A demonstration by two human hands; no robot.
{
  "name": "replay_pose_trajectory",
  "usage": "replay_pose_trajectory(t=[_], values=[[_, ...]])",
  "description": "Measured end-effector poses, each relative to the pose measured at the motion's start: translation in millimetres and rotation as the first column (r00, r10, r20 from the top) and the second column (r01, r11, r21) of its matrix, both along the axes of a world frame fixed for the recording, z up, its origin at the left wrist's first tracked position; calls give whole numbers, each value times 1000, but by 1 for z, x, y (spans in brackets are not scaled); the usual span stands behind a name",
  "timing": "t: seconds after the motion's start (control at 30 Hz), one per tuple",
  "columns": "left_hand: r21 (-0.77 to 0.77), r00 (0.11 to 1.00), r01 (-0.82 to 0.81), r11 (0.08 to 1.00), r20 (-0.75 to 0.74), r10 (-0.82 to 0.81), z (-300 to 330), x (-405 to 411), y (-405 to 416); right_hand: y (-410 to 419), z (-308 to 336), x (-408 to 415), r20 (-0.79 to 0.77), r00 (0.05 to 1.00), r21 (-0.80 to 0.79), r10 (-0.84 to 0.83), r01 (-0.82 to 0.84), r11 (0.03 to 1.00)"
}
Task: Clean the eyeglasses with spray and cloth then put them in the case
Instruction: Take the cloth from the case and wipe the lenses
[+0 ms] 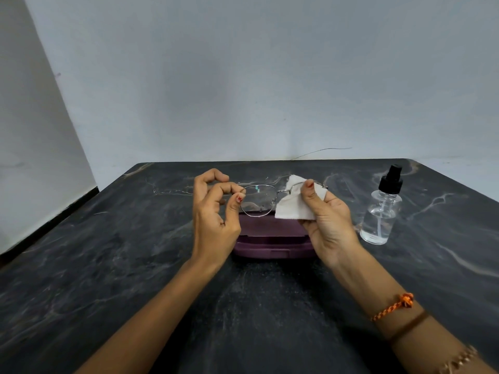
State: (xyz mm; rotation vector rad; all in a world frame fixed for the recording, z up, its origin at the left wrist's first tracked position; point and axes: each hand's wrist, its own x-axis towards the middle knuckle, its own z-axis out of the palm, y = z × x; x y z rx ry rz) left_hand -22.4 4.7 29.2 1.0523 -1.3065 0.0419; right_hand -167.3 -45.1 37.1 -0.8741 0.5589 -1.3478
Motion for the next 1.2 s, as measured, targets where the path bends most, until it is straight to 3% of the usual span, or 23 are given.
replay_pose_trajectory(t=[0.1, 0.33, 0.47, 0.67, 0.8, 1.03, 1.2], values=[[-4, 1000, -12, 1000, -29, 12, 1, 3, -1, 1, 1, 2, 12, 1000, 39, -3, 2, 999], [-14, 997, 9, 1000, 77, -8, -3, -4, 0, 1, 0, 0, -99, 982, 142, -160, 173, 975], [-1, 998, 9, 1000, 58, -9, -3, -4, 0, 2, 4, -2, -114, 987, 148, -115, 131, 980], [56, 993, -32, 998, -112, 38, 2, 2, -1, 5, 12, -7, 44, 977, 105, 210, -214, 971], [51, 993, -40, 998, -104, 45, 3, 6, -2, 6, 12, -3, 33, 987, 64, 156, -158, 985], [36, 1000, -2, 999, -10, 3, 0, -2, 0, 6, 15, -4, 339, 938, 115, 73, -118, 986], [29, 1000, -1, 1000, -25, 1, 1, -1, -1, 10, 14, -3, 399, 911, 90, 106, -153, 984]])
